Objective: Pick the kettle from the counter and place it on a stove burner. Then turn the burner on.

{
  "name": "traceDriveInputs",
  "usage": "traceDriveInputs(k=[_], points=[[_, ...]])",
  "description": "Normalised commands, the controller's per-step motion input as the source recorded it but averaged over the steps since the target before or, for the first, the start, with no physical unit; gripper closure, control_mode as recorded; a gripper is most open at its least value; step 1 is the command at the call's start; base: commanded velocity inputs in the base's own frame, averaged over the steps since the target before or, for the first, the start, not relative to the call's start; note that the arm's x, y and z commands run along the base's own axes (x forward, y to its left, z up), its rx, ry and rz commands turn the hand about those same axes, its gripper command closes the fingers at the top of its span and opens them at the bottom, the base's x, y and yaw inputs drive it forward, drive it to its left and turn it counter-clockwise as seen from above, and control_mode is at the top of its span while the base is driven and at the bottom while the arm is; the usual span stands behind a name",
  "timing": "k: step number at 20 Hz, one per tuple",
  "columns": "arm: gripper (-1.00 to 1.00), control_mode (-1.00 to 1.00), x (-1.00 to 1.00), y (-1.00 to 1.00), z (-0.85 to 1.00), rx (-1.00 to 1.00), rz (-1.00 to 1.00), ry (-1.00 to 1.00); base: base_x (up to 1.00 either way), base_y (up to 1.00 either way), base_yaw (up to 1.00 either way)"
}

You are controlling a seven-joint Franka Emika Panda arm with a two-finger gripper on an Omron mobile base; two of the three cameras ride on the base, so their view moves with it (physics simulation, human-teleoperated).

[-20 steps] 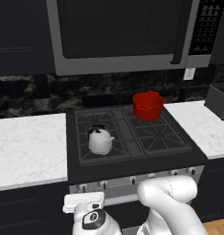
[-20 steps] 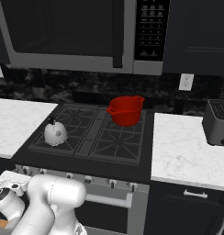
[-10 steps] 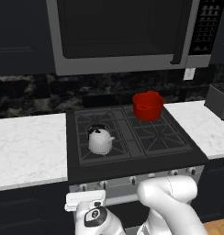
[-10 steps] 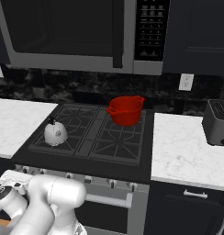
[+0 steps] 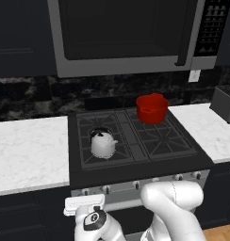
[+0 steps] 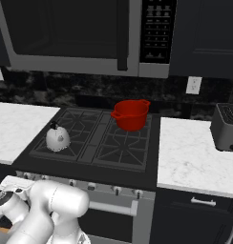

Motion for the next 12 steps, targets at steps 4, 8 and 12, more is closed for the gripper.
traceDriveInputs(k=[4, 8, 12], points=[[1.0, -1.0, 0.19, 0.17, -0.23, 0.0, 0.0, 0.0, 0.0, 0.0, 0.0], [1.0, -1.0, 0.11, 0.07, -0.03, 0.0, 0.0, 0.0, 0.0, 0.0, 0.0], [1.0, -1.0, 0.0, 0.0, 0.0, 0.0, 0.0, 0.0, 0.0, 0.0, 0.0]])
